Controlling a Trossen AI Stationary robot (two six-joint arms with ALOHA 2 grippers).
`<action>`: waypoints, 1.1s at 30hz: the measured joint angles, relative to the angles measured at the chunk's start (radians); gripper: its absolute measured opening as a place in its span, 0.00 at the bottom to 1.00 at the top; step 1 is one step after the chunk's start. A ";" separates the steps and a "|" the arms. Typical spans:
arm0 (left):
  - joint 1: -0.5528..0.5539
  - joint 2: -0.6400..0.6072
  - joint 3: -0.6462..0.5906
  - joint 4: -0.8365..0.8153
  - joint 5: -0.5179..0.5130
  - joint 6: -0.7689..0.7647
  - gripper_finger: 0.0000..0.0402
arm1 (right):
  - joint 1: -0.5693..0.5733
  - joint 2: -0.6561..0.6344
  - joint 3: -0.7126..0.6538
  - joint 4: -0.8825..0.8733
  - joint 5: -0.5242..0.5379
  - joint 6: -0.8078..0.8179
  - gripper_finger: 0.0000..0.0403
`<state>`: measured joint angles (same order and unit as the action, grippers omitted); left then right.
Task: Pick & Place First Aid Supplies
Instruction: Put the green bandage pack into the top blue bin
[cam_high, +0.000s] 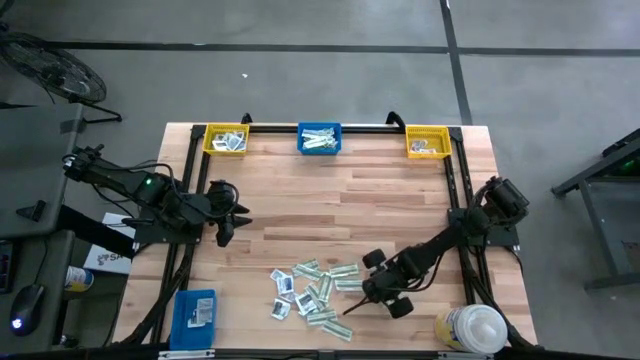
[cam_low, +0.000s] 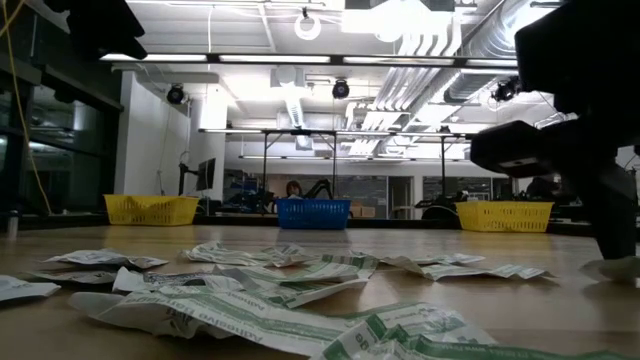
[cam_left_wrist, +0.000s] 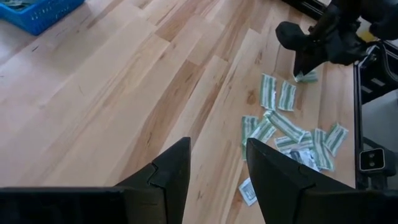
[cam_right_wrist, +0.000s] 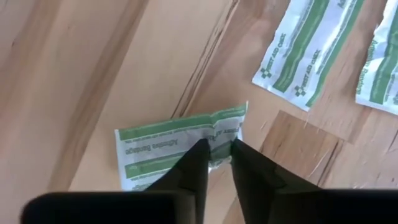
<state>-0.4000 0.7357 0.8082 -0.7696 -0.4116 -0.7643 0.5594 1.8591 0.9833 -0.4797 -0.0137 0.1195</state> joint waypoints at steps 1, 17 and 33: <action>0.000 0.000 0.000 0.000 0.000 0.000 0.39 | 0.000 0.000 0.000 0.000 0.004 0.012 0.15; 0.000 0.016 0.000 -0.010 0.000 -0.056 0.39 | 0.001 -0.082 -0.015 0.010 0.058 0.431 0.01; 0.000 0.116 0.000 0.035 -0.135 -0.083 0.39 | -0.241 -0.415 -0.014 0.052 0.466 0.610 0.00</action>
<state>-0.3996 0.8520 0.8082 -0.7351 -0.5467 -0.8475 0.3181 1.4445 0.9695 -0.4273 0.4520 0.7296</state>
